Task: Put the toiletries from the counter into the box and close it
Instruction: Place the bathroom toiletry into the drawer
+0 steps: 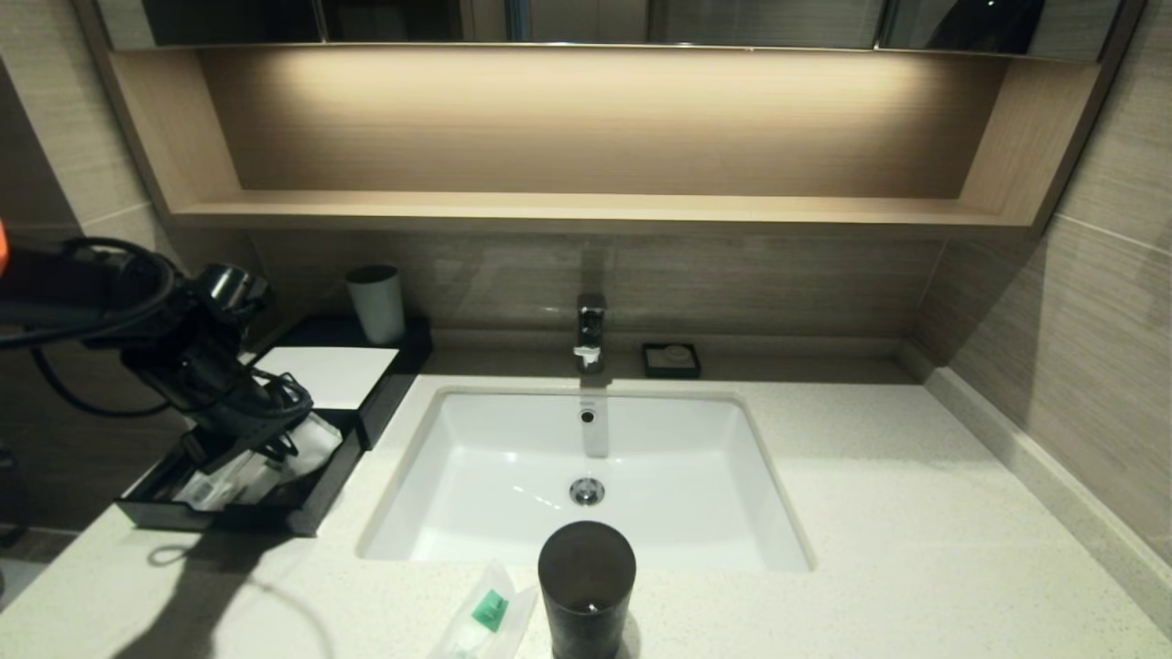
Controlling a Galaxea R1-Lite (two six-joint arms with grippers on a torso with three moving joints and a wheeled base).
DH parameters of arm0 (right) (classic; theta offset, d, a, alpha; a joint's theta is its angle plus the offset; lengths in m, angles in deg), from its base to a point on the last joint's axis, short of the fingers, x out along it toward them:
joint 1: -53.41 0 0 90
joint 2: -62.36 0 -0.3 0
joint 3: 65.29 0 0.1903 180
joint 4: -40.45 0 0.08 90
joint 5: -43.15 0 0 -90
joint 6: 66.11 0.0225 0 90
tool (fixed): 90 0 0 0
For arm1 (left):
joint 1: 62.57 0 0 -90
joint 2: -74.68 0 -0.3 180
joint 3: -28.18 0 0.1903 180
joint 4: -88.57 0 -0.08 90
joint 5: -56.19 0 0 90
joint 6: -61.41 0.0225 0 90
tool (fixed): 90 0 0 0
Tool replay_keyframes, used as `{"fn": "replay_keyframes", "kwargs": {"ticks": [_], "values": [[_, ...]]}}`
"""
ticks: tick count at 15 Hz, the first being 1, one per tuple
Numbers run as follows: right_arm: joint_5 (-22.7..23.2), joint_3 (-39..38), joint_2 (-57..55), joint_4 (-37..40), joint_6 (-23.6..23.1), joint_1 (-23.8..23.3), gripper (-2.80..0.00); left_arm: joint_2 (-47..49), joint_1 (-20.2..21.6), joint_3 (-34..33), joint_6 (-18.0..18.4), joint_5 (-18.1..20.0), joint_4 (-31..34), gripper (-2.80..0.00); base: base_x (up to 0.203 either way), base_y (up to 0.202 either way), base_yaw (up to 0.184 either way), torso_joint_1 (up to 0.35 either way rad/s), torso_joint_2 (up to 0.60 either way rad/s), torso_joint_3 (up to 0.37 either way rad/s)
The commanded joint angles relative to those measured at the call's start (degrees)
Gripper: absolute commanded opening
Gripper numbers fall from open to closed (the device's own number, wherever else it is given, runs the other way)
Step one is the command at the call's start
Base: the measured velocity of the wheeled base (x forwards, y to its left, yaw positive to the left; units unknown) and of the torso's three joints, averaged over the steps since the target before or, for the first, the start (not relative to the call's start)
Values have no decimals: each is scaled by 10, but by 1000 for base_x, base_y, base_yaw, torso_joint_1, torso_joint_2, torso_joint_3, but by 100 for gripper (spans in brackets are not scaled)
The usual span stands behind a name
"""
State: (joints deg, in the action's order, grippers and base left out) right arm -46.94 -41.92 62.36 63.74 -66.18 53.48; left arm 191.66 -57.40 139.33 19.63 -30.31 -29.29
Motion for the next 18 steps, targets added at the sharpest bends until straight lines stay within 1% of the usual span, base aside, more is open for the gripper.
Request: {"fn": "replay_keyframes", "kwargs": {"ticks": [1,9,18], "values": [[0,-1,0,0,0,0,-280,12,0,10,-5,0,2,-280,0,0,0,0,0,0],[0,-1,0,0,0,0,-280,41,-1,42,-14,0,7,-280,0,0,0,0,0,0],[0,-1,0,0,0,0,-280,63,-4,61,-24,-1,10,-280,0,0,0,0,0,0]]}}
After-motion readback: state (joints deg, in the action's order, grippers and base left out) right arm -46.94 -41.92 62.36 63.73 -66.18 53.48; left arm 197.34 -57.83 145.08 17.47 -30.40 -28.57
